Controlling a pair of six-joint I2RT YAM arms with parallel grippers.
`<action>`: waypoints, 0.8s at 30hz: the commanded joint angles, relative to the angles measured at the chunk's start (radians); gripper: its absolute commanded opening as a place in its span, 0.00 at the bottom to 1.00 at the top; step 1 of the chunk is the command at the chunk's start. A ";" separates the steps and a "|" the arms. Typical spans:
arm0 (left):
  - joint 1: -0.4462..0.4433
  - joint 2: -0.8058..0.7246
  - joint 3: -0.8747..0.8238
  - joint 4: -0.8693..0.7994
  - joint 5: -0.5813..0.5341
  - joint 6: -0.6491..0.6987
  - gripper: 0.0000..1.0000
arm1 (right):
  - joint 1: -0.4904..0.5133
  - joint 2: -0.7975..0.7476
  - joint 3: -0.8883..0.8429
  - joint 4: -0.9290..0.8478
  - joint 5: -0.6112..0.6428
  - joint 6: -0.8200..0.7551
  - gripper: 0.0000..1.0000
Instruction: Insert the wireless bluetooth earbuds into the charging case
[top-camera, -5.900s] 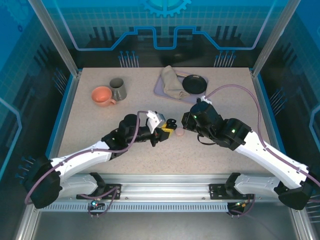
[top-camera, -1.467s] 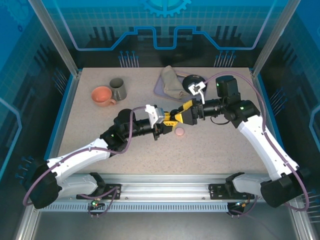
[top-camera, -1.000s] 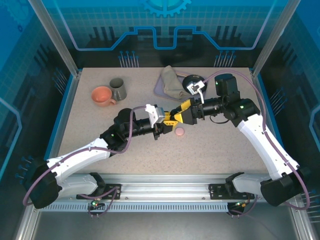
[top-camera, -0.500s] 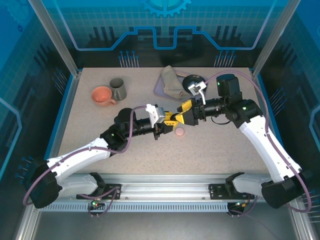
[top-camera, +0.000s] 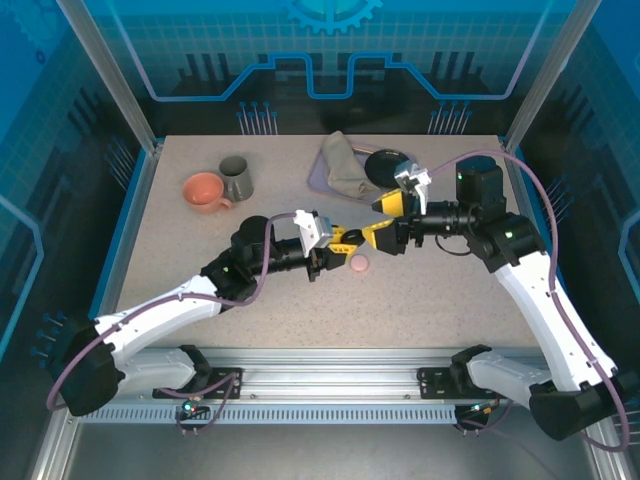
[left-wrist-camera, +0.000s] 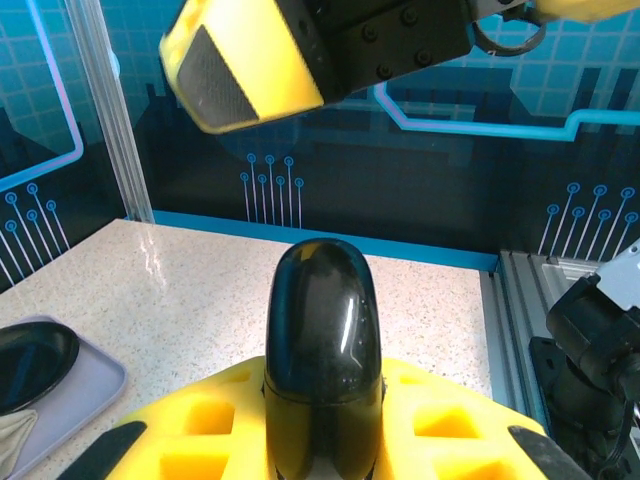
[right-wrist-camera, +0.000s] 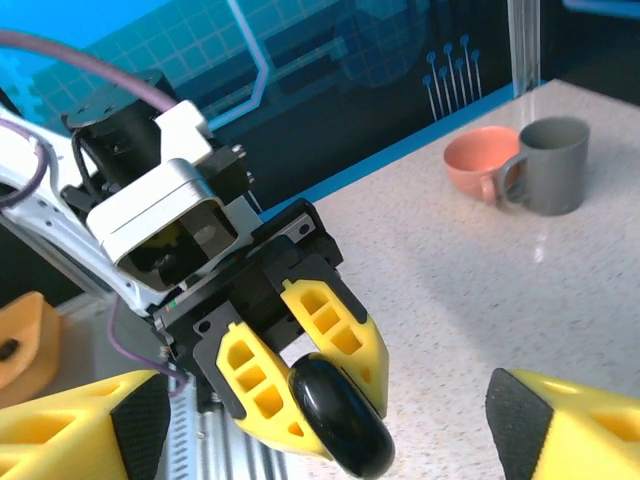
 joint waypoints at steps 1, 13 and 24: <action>-0.005 -0.044 0.032 -0.025 0.036 0.049 0.00 | 0.005 -0.037 -0.009 0.001 0.003 -0.226 0.88; -0.005 -0.077 0.090 -0.171 0.089 0.141 0.00 | 0.094 -0.034 0.068 -0.230 -0.052 -0.747 0.88; -0.005 -0.089 0.090 -0.166 0.100 0.154 0.00 | 0.174 0.058 0.109 -0.249 0.046 -0.763 0.72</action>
